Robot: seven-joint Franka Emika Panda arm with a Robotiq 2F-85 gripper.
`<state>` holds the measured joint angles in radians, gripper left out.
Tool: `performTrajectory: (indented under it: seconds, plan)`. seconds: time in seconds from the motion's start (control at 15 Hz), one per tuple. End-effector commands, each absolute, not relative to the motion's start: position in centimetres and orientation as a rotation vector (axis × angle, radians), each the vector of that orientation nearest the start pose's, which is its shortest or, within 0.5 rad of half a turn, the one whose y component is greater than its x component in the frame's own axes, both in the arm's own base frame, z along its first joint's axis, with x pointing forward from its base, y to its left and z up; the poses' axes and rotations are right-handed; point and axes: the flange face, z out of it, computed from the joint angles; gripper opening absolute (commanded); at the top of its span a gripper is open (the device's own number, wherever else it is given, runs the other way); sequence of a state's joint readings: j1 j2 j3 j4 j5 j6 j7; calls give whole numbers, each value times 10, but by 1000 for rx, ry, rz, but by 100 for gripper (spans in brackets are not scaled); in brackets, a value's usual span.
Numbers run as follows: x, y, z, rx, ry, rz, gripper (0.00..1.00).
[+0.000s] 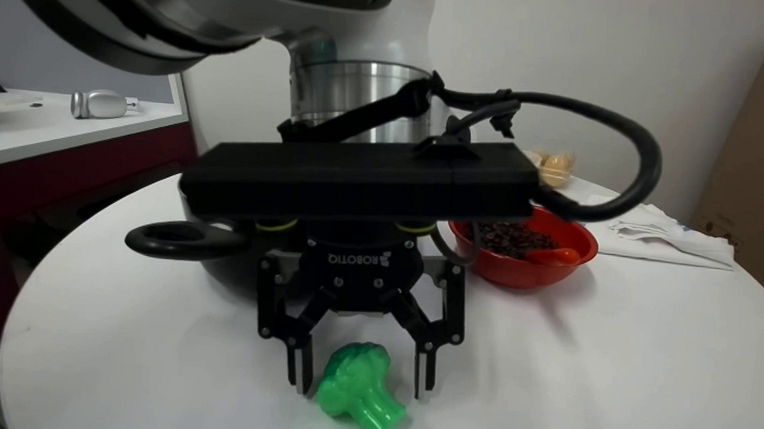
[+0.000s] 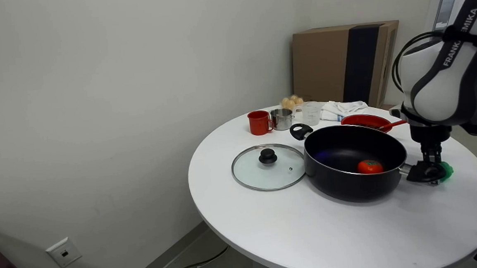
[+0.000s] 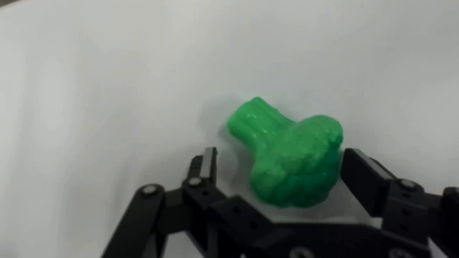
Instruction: Remove the glass lid from the pot, take out the broccoli and orange from the pot and place them on the table
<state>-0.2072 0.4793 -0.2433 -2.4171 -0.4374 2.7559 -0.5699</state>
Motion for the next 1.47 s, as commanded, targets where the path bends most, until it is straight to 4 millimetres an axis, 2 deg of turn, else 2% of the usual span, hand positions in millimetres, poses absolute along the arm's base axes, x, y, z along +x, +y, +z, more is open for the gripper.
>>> performTrajectory:
  seconds: [0.0, 0.07, 0.13, 0.33, 0.53, 0.8, 1.0, 1.4]
  plan:
    - [429, -187, 128, -3141, -919, 342, 100]
    - [431, -184, 133, -3141, -930, 320, 100]
    - [433, -175, 151, -3136, -961, 277, 100]
    - [444, -157, 187, -3137, -1016, 201, 100]
    - [452, -141, 225, -3127, -1076, 222, 100]
    - [465, -121, 264, -3117, -1150, 221, 100]
    - [481, -94, 281, -3088, -1183, 147, 100]
    - [545, 3, 283, -2981, -1237, 153, 100]
